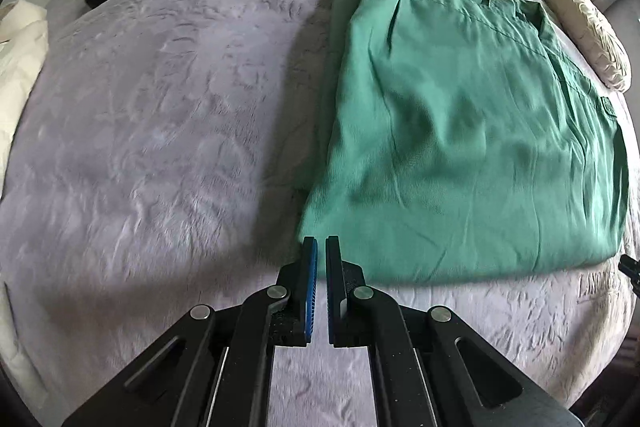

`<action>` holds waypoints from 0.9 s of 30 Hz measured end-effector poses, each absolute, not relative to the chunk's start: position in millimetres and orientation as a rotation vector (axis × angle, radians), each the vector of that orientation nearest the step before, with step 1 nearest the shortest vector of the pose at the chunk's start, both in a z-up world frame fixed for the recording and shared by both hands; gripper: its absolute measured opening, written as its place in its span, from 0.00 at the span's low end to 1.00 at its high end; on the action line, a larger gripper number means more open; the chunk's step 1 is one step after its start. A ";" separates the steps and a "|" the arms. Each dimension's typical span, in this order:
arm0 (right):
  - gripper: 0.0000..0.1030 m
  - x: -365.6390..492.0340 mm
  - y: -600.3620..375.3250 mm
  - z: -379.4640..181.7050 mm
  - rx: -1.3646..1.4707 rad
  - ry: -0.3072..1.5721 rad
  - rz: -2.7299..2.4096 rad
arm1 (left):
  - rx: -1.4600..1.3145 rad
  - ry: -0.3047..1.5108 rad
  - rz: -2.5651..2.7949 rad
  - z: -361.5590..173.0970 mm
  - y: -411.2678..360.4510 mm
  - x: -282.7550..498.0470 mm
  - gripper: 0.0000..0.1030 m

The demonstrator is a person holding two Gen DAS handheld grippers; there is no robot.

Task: Fold large clothes

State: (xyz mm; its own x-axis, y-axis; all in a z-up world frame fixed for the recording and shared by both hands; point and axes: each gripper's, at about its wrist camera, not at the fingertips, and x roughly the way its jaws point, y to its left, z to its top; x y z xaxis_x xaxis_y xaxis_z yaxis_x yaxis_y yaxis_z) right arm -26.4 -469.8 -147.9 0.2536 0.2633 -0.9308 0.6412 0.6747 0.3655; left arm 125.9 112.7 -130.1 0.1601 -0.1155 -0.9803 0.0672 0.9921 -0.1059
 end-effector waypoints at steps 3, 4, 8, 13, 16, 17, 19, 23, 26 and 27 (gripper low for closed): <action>0.21 -32.3 -458.1 -145.9 0.867 1.337 -0.279 | -0.035 1.408 -0.110 -126.8 111.5 112.4 0.05; 0.32 -34.1 -453.3 -145.5 0.877 1.339 -0.273 | -0.031 1.408 -0.106 -125.6 110.4 108.3 0.05; 0.52 -42.6 -426.5 -142.2 0.898 1.342 -0.238 | -0.004 1.415 -0.096 -121.9 110.8 92.8 0.28; 0.53 -49.5 -405.7 -142.8 0.917 1.358 -0.202 | 0.023 1.367 -0.058 -107.2 114.1 80.7 0.99; 0.56 -45.5 -396.2 -143.4 0.920 1.366 -0.183 | 0.007 1.379 -0.057 -103.7 117.3 79.7 0.99; 0.57 -44.3 -391.8 -143.8 0.920 1.371 -0.174 | 0.007 1.380 -0.055 -103.3 115.9 80.8 0.99; 0.61 -40.2 -378.1 -144.1 0.925 1.377 -0.146 | 0.007 1.386 -0.047 -106.4 115.9 83.7 0.99; 0.68 -35.3 -357.2 -143.8 0.940 1.383 -0.105 | 0.010 1.401 -0.041 -113.2 99.5 96.7 0.99; 0.68 -31.4 -339.5 -143.0 0.935 1.398 -0.077 | 0.034 1.401 -0.035 -113.4 95.3 98.1 0.99; 0.68 -31.4 -339.5 -143.0 0.935 1.398 -0.077 | 0.039 1.400 -0.036 -113.0 95.4 97.7 0.99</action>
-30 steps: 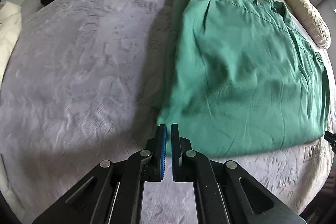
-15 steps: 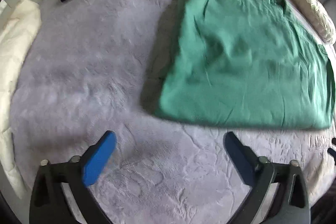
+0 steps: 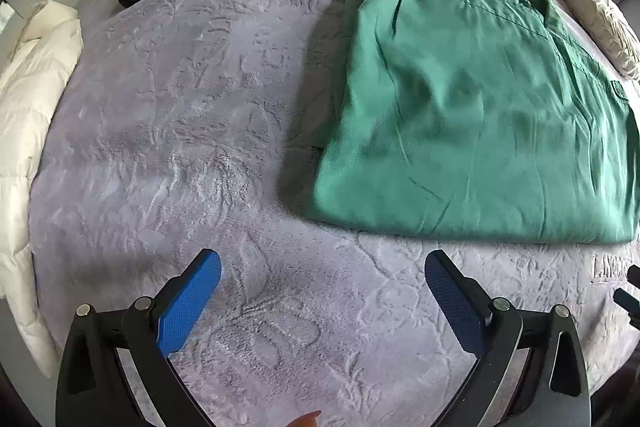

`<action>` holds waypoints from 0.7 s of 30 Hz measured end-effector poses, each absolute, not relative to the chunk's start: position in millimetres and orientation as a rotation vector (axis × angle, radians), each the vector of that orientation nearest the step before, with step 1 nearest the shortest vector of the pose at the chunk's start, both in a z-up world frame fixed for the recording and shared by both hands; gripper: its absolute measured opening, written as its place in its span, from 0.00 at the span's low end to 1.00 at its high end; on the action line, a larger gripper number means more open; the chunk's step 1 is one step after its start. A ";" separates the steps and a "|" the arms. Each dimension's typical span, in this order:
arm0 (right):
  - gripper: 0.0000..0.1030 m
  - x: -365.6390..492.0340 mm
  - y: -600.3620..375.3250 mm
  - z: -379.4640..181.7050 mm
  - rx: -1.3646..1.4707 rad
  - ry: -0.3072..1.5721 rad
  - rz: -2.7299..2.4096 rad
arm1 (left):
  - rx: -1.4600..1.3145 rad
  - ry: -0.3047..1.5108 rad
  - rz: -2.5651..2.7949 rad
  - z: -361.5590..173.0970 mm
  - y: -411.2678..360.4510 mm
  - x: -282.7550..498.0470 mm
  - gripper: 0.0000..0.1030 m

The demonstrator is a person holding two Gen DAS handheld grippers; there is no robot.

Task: Fold large clothes

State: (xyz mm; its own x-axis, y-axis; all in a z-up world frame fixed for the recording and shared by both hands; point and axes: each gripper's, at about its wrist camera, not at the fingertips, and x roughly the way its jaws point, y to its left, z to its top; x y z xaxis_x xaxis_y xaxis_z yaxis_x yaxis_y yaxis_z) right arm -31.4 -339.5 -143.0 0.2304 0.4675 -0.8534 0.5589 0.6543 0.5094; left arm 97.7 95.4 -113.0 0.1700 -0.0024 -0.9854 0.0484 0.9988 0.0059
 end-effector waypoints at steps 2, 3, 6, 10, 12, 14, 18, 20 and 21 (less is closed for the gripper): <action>0.68 -26.9 -320.8 -142.0 0.933 1.409 -0.049 | 0.041 1.401 -0.044 -112.5 95.6 97.1 0.99; 0.68 -25.4 -314.2 -141.6 0.931 1.412 -0.040 | 0.041 1.401 -0.048 -112.1 96.2 97.0 0.99; 0.68 -22.4 -297.5 -140.5 0.925 1.419 -0.018 | 0.048 1.398 -0.061 -112.0 99.9 97.9 0.99; 0.68 -19.1 -274.8 -140.4 0.927 1.426 0.010 | 0.027 1.420 -0.113 -116.0 104.5 99.0 0.99; 0.68 -17.5 -265.4 -141.7 0.926 1.433 0.021 | 0.017 1.431 -0.126 -118.7 107.8 99.9 0.99; 0.68 -17.5 -260.9 -142.4 0.926 1.437 0.026 | -0.003 1.440 -0.146 -120.9 111.7 99.0 0.99; 0.68 -15.5 -236.2 -147.2 0.928 1.456 0.043 | -0.027 1.446 -0.149 -124.3 122.2 98.4 0.99; 0.68 -15.1 -227.6 -149.2 0.926 1.461 0.052 | -0.036 1.444 -0.152 -126.7 128.2 98.8 0.99; 0.68 -14.8 -222.3 -150.2 0.924 1.464 0.056 | -0.039 1.442 -0.154 -124.4 128.7 97.9 0.99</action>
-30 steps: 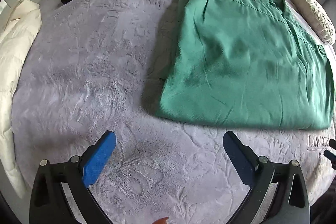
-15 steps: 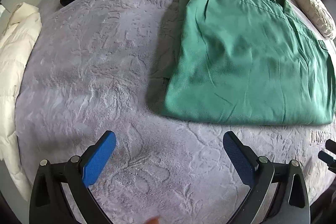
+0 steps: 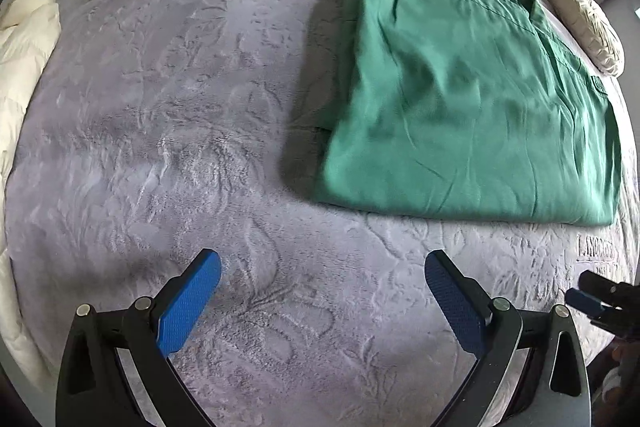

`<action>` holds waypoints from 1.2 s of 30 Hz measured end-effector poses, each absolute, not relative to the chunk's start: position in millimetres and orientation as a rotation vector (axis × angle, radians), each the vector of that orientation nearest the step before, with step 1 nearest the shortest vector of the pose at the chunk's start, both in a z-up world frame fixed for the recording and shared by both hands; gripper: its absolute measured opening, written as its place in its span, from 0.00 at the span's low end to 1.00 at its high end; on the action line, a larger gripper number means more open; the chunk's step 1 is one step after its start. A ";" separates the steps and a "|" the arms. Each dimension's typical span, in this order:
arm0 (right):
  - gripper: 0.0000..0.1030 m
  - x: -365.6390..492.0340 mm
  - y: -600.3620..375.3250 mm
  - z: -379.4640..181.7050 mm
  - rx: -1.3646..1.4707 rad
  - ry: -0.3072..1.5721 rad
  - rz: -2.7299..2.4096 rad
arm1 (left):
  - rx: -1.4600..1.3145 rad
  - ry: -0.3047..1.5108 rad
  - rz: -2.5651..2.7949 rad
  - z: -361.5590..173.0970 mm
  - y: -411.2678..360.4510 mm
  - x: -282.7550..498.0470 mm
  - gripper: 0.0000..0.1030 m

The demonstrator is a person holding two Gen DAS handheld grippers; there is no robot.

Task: Fold large clothes

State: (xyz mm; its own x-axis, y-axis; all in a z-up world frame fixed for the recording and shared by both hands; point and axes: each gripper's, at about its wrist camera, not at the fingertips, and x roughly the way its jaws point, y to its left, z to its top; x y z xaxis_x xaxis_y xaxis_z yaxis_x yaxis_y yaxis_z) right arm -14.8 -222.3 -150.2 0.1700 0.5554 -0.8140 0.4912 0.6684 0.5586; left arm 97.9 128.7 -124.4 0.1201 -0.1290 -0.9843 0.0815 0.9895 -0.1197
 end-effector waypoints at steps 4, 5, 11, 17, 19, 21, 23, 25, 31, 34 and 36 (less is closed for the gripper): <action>0.68 -9.9 -202.1 -152.7 0.933 1.457 0.083 | -0.044 1.441 -0.161 -127.5 137.0 99.6 0.99; 0.68 -8.1 -197.1 -152.9 0.936 1.454 0.091 | -0.046 1.440 -0.163 -127.9 138.2 100.0 0.99; 0.68 13.2 -163.4 -155.4 0.957 1.412 0.189 | -0.036 1.416 -0.174 -133.9 138.1 105.2 0.99; 0.68 41.1 -151.9 -170.1 1.005 1.325 0.287 | -0.056 1.409 -0.167 -146.6 134.0 113.7 0.99; 0.68 47.7 -148.5 -178.5 1.036 1.312 0.305 | -0.061 1.399 -0.173 -149.4 133.7 114.7 0.99; 0.68 53.0 -144.7 -189.9 1.073 1.306 0.324 | -0.059 1.390 -0.174 -152.8 132.5 115.4 0.99; 0.68 54.3 -141.5 -194.4 1.091 1.302 0.332 | -0.064 1.390 -0.179 -155.4 133.2 115.7 0.99; 0.68 56.6 -135.4 -201.4 1.138 1.277 0.359 | -0.095 1.386 -0.193 -155.8 138.3 115.8 0.99; 0.68 61.4 -125.5 -205.9 1.239 1.201 0.366 | -0.278 1.347 -0.273 -150.4 173.9 123.8 0.99; 0.69 63.5 -124.0 -212.1 1.324 1.171 0.366 | -0.356 1.329 -0.300 -149.2 187.8 134.8 0.99; 0.67 64.3 -126.8 -214.7 1.371 1.157 0.358 | -0.398 1.325 -0.328 -147.7 196.1 140.4 0.99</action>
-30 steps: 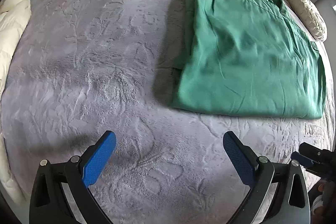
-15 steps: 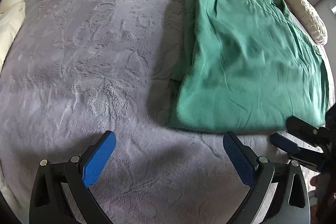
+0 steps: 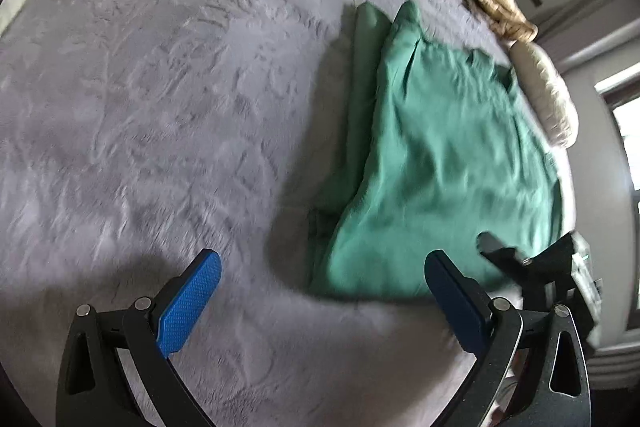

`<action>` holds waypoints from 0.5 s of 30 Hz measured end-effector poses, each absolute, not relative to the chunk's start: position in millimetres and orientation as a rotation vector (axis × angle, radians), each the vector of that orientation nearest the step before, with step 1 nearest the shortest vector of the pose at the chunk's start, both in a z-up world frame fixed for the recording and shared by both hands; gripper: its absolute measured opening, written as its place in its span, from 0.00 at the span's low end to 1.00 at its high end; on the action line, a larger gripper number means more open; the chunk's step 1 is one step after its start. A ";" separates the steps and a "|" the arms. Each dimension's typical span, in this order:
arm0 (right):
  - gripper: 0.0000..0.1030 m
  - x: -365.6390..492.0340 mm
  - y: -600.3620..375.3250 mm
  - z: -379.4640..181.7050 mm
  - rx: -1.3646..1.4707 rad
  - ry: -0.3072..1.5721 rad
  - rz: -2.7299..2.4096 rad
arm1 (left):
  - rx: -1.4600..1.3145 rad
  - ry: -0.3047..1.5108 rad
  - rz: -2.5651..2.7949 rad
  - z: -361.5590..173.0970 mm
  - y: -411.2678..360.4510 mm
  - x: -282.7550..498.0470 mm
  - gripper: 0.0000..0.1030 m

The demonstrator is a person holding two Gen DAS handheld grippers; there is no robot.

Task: Fold large clothes

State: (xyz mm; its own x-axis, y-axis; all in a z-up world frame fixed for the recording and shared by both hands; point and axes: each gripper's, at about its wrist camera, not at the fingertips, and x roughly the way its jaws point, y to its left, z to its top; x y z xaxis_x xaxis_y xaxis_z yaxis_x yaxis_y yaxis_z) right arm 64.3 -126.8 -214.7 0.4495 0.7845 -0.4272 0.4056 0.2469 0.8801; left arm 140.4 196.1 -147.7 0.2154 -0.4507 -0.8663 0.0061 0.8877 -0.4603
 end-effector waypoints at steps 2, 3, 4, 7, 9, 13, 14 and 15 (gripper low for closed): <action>0.08 65.0 -127.8 -216.4 1.396 1.150 0.359 | -0.468 1.330 -0.370 -149.1 199.7 148.3 0.99; 0.07 67.7 -130.4 -217.2 1.415 1.146 0.363 | -0.496 1.331 -0.389 -149.8 197.5 150.3 0.99; 0.07 69.3 -131.4 -213.4 1.417 1.130 0.384 | -0.542 1.338 -0.420 -152.0 198.9 156.5 0.99; 0.07 75.2 -135.9 -184.9 1.346 1.071 0.458 | -0.632 1.352 -0.501 -155.4 188.4 174.6 0.99; 0.07 78.2 -139.5 -167.7 1.305 1.046 0.494 | -0.673 1.361 -0.558 -158.1 177.1 185.2 0.99; 0.07 82.5 -145.1 -149.5 1.273 1.025 0.529 | -0.720 1.387 -0.702 -166.0 144.8 218.8 0.99; 0.07 82.8 -145.3 -147.9 1.268 1.026 0.534 | -0.724 1.402 -0.724 -169.4 136.3 224.0 0.99; 0.07 82.8 -145.3 -147.9 1.268 1.026 0.534 | -0.726 1.419 -0.748 -172.6 125.8 230.1 0.99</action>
